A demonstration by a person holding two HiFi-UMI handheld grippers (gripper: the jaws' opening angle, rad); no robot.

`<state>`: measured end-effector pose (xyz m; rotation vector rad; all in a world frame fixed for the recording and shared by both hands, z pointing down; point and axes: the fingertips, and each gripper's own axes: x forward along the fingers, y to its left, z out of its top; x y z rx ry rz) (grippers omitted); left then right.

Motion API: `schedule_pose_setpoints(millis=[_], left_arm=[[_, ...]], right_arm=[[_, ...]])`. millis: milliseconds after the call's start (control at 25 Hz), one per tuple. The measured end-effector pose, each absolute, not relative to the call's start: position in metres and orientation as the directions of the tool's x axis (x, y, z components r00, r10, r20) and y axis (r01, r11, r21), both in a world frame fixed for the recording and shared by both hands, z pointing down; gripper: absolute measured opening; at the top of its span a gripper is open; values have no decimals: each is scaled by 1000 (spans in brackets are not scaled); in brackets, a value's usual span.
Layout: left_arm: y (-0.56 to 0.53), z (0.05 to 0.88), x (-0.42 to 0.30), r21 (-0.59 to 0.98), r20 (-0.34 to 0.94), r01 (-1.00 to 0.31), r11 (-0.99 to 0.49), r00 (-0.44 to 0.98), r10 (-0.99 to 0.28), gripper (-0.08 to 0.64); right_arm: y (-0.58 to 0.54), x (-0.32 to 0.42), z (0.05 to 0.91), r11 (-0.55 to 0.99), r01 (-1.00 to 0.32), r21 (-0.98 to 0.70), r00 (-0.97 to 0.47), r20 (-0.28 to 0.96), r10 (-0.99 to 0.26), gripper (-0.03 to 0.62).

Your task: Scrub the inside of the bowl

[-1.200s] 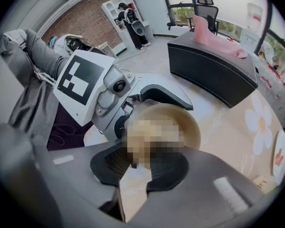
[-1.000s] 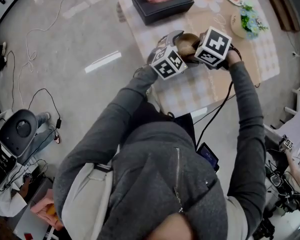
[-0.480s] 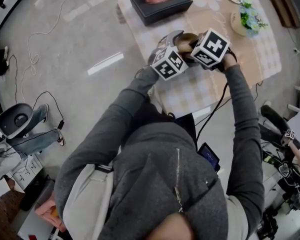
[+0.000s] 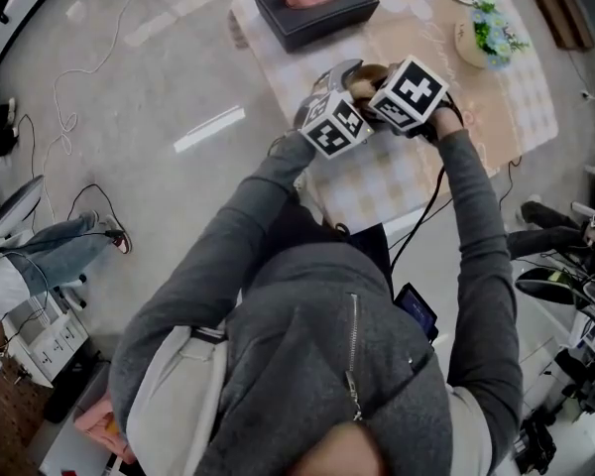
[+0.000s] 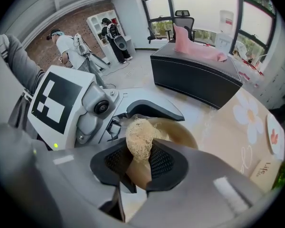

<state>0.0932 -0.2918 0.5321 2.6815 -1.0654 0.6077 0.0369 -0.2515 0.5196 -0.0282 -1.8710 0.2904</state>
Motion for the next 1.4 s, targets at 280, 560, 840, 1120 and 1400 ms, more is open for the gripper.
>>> schedule_pose_setpoints(millis=[280,560,840,1120,1400], left_arm=[[-291,531,93,28,441,-691,-722,657,-611,591],[-291,532,93,31,443,-691,-722,657,-610,591],[-290,532,93,30,443,-691,-722,657,-610,591],[-291,532,92,28,442,-691,-722,657,-611,591],[-291,534,93,28,443,-691,-722,656,-611,591]], right_arm=[[-256,32,519,970,-141,-197,-293,944,149,87],[-262,30,519,966,-167,-199,-297,944,143,87],[-270,29,519,961,-206,-183,-293,949,118,89],[-277,27,518,956,-233,-177,-301,948,102,91],[-283,31,519,953,-260,-156,-324,944,66,91]])
